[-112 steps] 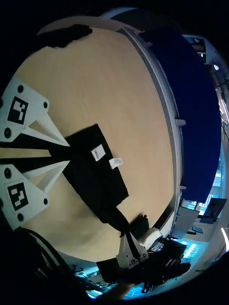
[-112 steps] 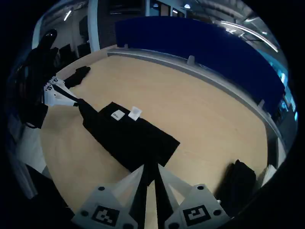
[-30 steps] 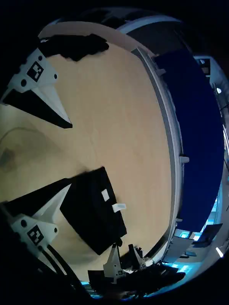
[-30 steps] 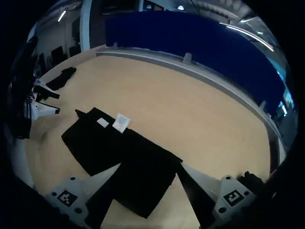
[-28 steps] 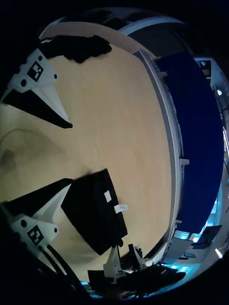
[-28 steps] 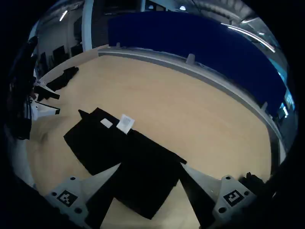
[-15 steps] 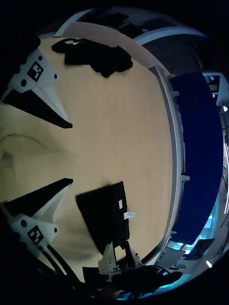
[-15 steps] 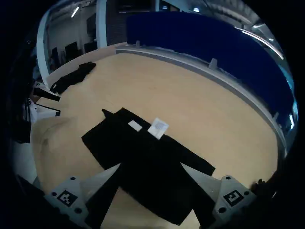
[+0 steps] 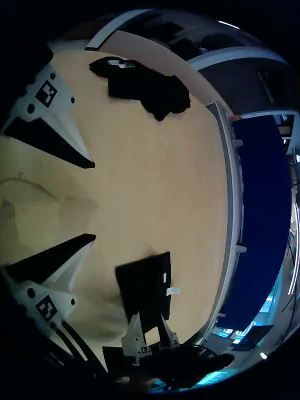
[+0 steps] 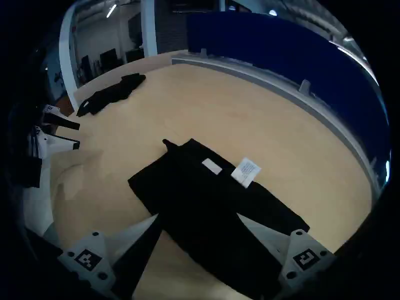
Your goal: Fold towel
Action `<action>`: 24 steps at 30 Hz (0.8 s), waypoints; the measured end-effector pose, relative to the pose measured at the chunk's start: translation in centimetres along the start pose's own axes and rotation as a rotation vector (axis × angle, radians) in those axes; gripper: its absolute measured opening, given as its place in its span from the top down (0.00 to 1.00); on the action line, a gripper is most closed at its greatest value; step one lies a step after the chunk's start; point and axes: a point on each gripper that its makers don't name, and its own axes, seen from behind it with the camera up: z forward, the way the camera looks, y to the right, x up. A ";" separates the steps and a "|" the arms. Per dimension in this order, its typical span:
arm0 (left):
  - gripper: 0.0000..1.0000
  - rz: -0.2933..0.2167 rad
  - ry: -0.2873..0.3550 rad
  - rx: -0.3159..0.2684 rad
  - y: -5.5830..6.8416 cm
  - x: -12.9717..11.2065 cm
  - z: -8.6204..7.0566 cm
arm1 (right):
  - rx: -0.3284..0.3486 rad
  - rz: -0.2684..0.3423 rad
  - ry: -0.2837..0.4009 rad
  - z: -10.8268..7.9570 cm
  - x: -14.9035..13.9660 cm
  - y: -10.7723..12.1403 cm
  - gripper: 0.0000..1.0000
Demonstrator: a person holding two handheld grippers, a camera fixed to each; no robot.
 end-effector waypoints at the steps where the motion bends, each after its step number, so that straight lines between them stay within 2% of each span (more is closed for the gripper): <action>1: 0.03 -0.004 0.000 0.002 -0.1 0.0 -0.1 | 0.001 -0.001 -0.003 0.1 0.0 0.0 0.00; 13: 0.02 -0.014 -0.001 0.006 -0.3 -0.4 -0.2 | -0.007 0.001 -0.024 1.8 0.1 1.5 0.00; 24: 0.03 -0.025 -0.002 0.013 -0.7 -0.4 -0.3 | -0.020 -0.019 -0.016 2.1 1.4 2.8 0.00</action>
